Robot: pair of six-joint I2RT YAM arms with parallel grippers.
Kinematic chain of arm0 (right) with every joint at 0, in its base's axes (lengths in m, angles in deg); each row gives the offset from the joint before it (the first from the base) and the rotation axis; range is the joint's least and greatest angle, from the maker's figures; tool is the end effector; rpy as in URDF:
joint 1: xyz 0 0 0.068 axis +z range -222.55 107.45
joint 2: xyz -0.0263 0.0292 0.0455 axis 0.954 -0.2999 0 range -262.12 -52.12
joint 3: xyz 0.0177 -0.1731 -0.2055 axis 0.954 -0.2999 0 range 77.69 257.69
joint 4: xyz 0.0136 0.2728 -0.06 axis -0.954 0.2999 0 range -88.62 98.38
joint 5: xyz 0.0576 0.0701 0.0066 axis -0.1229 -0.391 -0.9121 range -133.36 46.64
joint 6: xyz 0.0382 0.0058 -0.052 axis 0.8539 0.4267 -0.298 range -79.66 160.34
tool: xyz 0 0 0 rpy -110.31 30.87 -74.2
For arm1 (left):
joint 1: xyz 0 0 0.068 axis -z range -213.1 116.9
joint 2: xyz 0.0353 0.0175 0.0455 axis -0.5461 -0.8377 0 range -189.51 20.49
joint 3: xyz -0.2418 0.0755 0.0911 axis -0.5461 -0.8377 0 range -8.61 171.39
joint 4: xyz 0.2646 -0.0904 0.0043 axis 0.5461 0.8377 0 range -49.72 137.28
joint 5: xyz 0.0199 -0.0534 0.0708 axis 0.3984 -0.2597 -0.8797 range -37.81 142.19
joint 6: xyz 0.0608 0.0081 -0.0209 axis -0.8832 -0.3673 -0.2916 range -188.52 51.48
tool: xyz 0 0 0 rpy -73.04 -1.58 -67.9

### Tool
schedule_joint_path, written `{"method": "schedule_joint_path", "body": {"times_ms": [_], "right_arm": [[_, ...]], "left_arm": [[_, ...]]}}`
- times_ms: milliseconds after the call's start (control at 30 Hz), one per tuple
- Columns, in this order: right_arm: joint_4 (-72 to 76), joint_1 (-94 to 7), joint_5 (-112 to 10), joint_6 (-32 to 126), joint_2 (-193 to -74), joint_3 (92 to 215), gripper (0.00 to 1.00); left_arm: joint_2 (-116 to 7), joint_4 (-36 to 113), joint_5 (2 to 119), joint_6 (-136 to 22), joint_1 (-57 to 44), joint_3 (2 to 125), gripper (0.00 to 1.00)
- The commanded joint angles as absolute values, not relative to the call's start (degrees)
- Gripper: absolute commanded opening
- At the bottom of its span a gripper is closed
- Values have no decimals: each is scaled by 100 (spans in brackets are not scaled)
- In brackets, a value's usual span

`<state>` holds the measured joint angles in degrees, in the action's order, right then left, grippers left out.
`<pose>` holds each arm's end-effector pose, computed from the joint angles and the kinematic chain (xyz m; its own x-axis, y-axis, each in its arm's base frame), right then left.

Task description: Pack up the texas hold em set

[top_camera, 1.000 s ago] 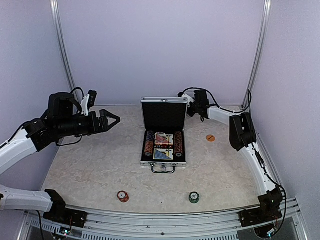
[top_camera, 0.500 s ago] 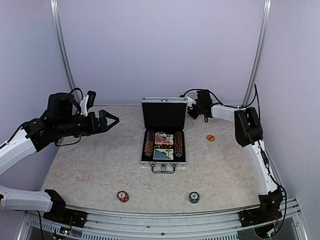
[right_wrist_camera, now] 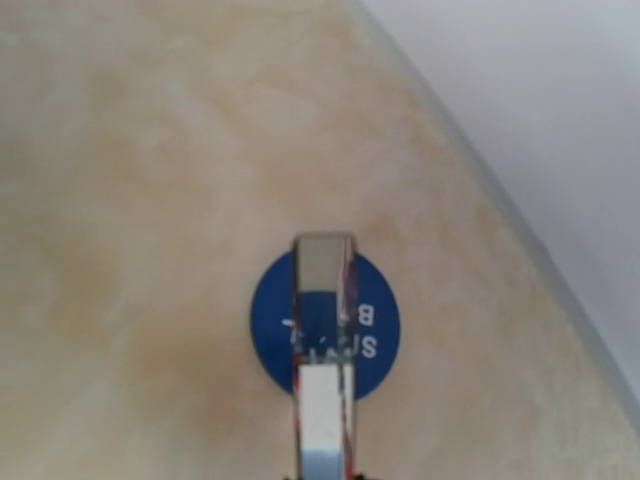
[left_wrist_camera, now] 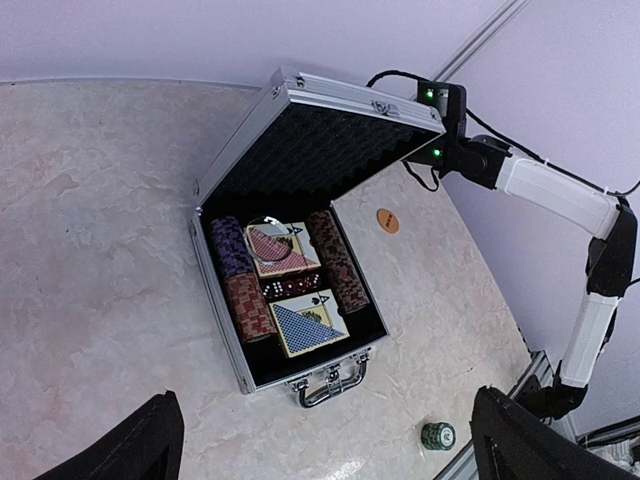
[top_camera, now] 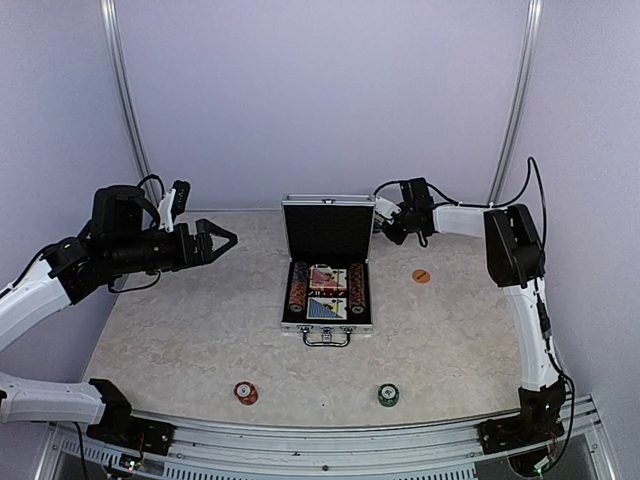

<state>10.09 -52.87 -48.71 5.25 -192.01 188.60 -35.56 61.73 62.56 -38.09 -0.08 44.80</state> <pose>0.5425 0.1990 0.1296 -0.2385 -0.6931 -0.6802 -0.6621 0.6284 -0.4083 0.2084 -0.1462 0.3266 -0.6364 -0.1806 -0.7499 0.4076 0.7466 -0.5258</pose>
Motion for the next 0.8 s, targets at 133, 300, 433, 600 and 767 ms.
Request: {"method": "schedule_joint_path", "body": {"times_ms": [133,300,433,600,767], "right_arm": [[1617,-5321,-5111,803,-18026,17283,0],[1768,-5295,-5221,1169,-17303,16409,0],[2085,-5157,-5182,1552,-16753,15783,0],[2532,-4840,-4999,1902,-16088,15319,0],[2447,-4714,-4683,2435,-15117,14977,0]], "left_arm": [[-3342,5804,6489,-3908,-70,4367,99],[-3195,5628,6601,-3928,-75,4247,99],[-3019,5437,6691,-3928,-75,4052,99],[-2726,5297,6835,-3891,-84,3818,99],[-2312,5374,6818,-3957,-84,3733,99]]}}
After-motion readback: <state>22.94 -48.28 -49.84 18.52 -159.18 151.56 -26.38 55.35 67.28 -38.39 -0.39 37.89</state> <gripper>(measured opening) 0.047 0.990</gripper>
